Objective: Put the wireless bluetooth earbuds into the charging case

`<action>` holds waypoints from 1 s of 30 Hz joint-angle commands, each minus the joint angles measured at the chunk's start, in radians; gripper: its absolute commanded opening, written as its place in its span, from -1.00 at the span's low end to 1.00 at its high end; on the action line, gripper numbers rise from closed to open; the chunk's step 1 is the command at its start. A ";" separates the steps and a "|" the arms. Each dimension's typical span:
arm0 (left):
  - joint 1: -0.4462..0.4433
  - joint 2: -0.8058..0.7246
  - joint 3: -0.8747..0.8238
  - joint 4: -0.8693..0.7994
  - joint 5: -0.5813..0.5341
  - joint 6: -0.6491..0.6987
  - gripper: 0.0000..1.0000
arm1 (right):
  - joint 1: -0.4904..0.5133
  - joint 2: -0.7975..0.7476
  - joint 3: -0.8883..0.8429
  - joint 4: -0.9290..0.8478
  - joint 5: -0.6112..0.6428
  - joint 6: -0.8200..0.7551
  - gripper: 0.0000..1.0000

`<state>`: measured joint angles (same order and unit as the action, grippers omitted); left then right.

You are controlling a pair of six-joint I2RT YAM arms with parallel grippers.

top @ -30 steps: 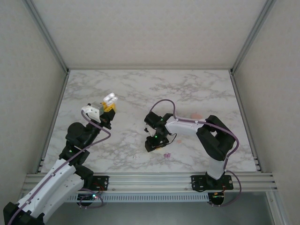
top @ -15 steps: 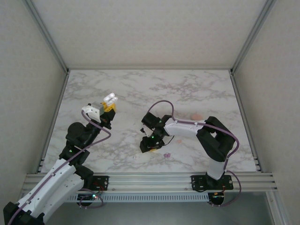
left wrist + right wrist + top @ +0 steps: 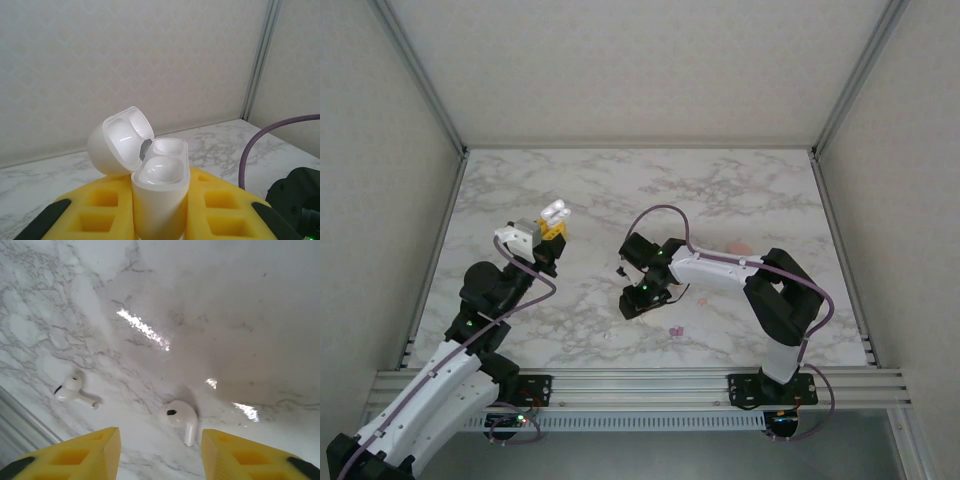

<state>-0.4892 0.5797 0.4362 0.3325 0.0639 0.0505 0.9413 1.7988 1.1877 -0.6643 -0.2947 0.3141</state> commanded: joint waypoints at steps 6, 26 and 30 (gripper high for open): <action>0.000 -0.073 0.020 -0.040 -0.063 0.025 -0.73 | 0.068 0.053 0.092 -0.127 0.171 -0.187 -0.04; 0.000 -0.080 0.019 -0.048 -0.064 0.035 -0.72 | 0.119 0.192 0.192 -0.213 0.259 -0.178 -0.05; 0.000 -0.080 0.019 -0.047 -0.065 0.036 -0.72 | 0.124 0.207 0.204 -0.219 0.267 -0.172 -0.08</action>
<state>-0.4892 0.5041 0.4362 0.2703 0.0128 0.0765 1.0519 1.9808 1.3617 -0.8448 -0.0631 0.1383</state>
